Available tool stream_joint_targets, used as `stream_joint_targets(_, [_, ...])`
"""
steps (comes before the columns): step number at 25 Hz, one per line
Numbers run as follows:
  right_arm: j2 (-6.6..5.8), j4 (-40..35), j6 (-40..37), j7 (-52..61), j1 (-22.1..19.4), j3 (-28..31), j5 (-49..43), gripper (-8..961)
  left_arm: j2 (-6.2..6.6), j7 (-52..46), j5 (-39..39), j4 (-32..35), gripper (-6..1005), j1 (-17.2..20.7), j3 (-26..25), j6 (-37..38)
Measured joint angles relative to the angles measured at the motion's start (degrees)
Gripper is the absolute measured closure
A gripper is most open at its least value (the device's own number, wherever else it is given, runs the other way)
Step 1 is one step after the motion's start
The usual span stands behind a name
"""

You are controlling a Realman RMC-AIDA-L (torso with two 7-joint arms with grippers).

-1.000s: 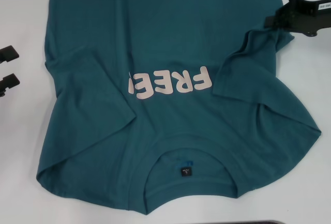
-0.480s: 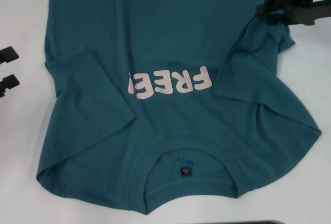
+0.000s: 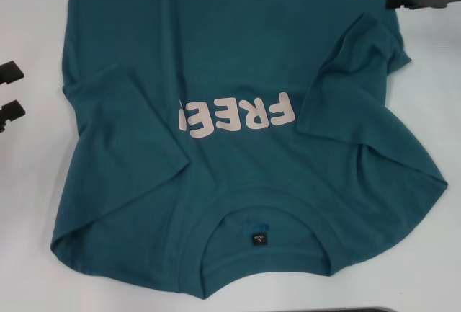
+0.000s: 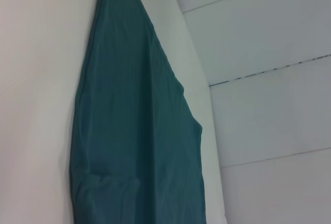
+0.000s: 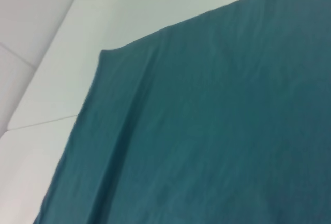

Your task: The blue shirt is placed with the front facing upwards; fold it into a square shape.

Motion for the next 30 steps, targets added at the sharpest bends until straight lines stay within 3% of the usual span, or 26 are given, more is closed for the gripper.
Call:
stream_joint_targets(1, [-0.02, 0.00, -0.18, 0.01, -0.08, -0.01, -0.04, 64, -0.02, 0.03, -0.14, 0.00, 66, 0.06, 0.00, -0.01])
stream_joint_targets(10, [-0.03, -3.06, -11.15, -1.18, -2.46, 3.08, 0.43, 30, 0.03, 0.04, -0.29, 0.00, 66, 0.33, 0.00, 0.01])
stream_joint_targets(13, [0.30, -2.99, -10.43, -1.12, -3.43, 4.01, 0.42, 24, -0.04, 0.04, -0.29, 0.00, 66, 0.35, 0.00, -0.03])
stream_joint_targets(24, [4.73, 1.61, 0.75, -1.37, -3.25, 3.67, 0.00, 26, -0.30, -0.03, -0.29, 0.13, 67, 0.00, 0.02, 0.00])
stream_joint_targets(30, [6.17, 2.35, 7.00, -0.59, -2.62, -1.20, -0.11, 25, -0.36, 0.15, -0.29, 0.73, 66, -0.04, 0.00, -0.01])
